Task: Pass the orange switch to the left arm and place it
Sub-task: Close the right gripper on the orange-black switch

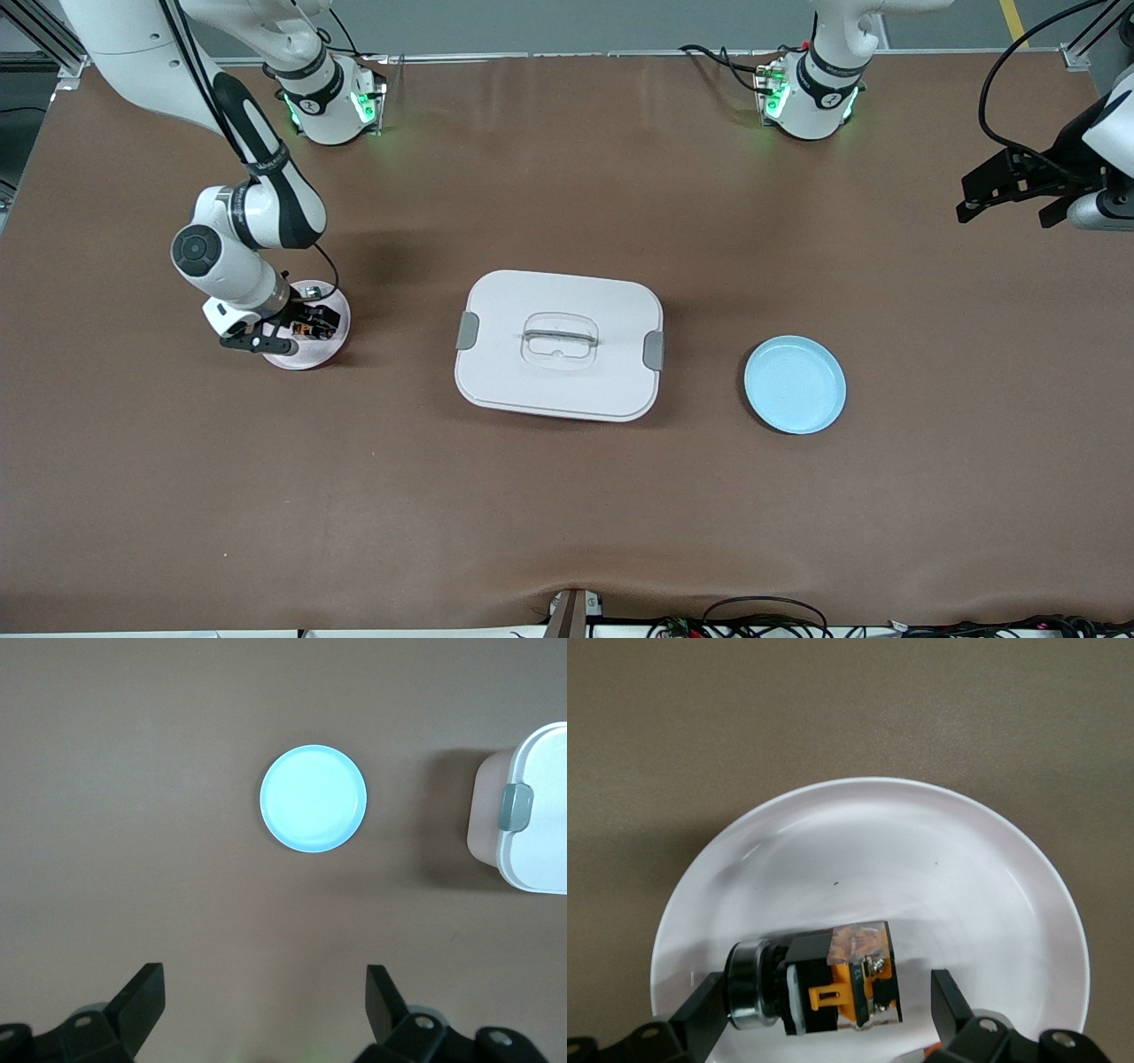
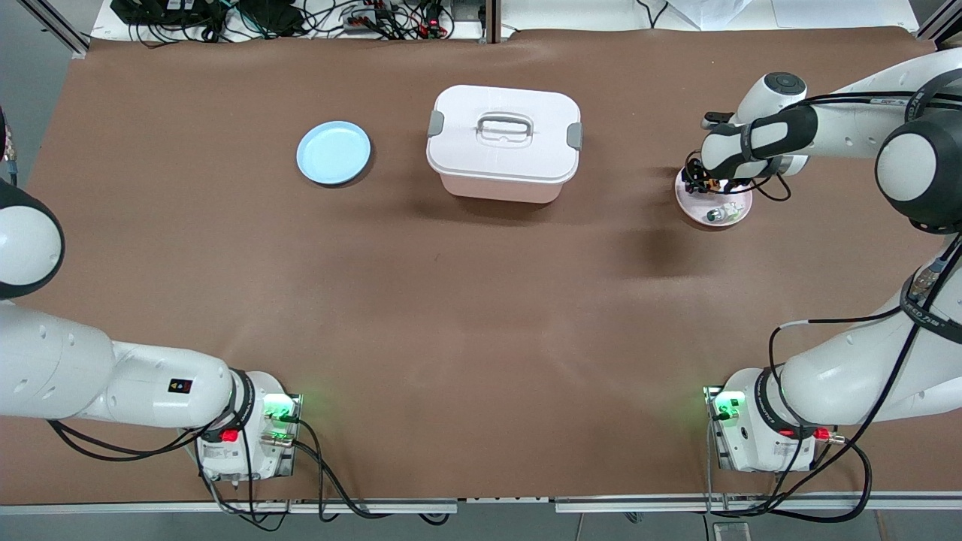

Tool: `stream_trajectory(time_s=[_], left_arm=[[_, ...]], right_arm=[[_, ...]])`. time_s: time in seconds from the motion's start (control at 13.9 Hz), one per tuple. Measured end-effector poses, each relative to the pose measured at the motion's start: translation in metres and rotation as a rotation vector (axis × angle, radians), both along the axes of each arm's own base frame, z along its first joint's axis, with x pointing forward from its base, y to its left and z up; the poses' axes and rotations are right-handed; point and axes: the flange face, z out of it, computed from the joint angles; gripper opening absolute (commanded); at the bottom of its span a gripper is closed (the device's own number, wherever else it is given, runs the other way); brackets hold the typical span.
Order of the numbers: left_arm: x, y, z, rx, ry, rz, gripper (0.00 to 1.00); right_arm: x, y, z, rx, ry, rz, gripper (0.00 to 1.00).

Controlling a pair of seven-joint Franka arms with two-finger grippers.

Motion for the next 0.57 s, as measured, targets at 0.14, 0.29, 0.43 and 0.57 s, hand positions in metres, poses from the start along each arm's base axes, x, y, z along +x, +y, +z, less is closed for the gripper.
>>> stream_trajectory(time_s=[0.14, 0.29, 0.43, 0.57], left_arm=[[0.0, 0.0, 0.0, 0.0, 0.0, 0.0, 1.0], [0.0, 0.0, 0.0, 0.0, 0.0, 0.0, 1.0], [0.0, 0.0, 0.0, 0.0, 0.0, 0.0, 1.0], [0.0, 0.0, -0.0001, 0.0, 0.0, 0.0, 1.0]], right_arm=[[0.0, 0.0001, -0.0001, 0.0, 0.0, 0.003, 1.0], [0.0, 0.0005, -0.0001, 0.001, 0.0, 0.024, 1.0], [0.0003, 0.0005, 0.0002, 0.001, -0.003, 0.039, 1.0], [0.0004, 0.0005, 0.0002, 0.001, -0.004, 0.044, 1.0]])
